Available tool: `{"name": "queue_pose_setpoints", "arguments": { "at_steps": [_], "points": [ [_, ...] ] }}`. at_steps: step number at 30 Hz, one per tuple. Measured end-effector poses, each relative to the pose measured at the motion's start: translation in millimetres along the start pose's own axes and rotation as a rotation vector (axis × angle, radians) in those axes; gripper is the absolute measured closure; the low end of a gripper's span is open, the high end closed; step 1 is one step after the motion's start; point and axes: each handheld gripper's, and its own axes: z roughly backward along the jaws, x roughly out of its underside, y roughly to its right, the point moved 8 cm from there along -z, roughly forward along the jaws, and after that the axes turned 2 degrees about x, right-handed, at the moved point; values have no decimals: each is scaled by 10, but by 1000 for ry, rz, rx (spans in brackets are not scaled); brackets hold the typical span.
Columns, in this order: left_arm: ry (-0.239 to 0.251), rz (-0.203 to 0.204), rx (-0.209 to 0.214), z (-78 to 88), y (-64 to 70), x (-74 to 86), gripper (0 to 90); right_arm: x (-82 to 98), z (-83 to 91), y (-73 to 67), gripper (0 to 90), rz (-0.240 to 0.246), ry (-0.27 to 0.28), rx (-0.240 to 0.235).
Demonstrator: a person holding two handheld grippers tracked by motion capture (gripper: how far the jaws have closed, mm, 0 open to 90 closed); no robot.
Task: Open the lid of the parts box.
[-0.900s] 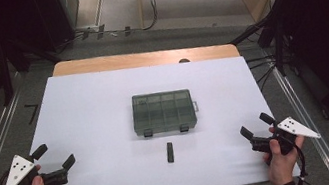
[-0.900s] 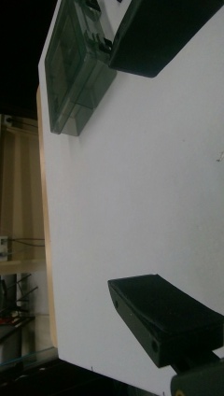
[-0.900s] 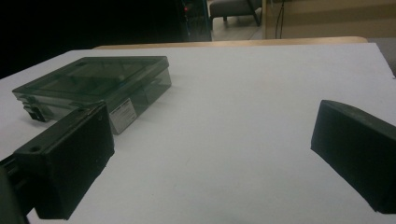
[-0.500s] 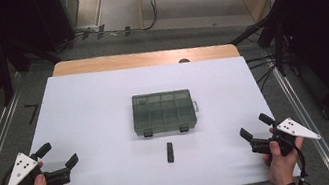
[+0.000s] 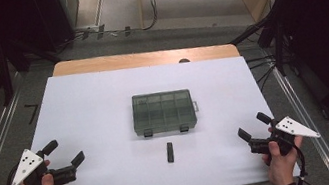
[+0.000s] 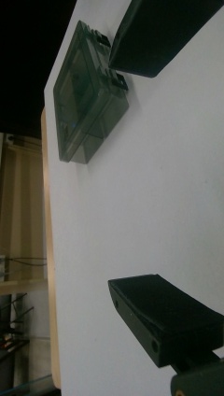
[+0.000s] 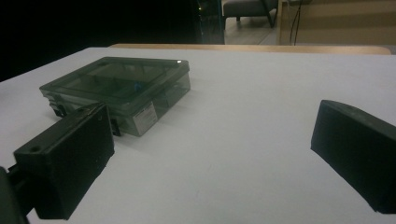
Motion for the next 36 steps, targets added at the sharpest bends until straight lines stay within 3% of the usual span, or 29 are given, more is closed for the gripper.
{"name": "queue_pose_setpoints", "arguments": {
  "at_steps": [5,12,20,24,25,27,28,32,33,36],
  "points": [
    [1,-6,13,-32,102,-79,0,-97,9,-61,0,22,6,-10],
    [-2,19,24,-79,163,-157,5,-232,-5,-169,0,27,12,-51],
    [-18,36,47,-220,225,-286,118,-438,-65,-329,0,52,13,-94],
    [-34,39,83,-332,285,-356,156,-537,-109,-363,0,61,16,-110],
    [-37,39,90,-369,302,-377,174,-602,-137,-385,52,59,26,-114],
    [-42,40,123,-429,341,-411,206,-621,-146,-392,55,61,27,-112],
    [-43,47,147,-478,372,-440,274,-675,-184,-421,73,66,22,-115],
    [-42,55,157,-559,411,-492,310,-747,-238,-425,181,56,13,-79],
    [-41,55,161,-608,433,-524,349,-795,-270,-420,281,43,15,-56],
    [-46,65,185,-673,457,-563,436,-854,-313,-432,414,48,17,-45]
  ]
}}
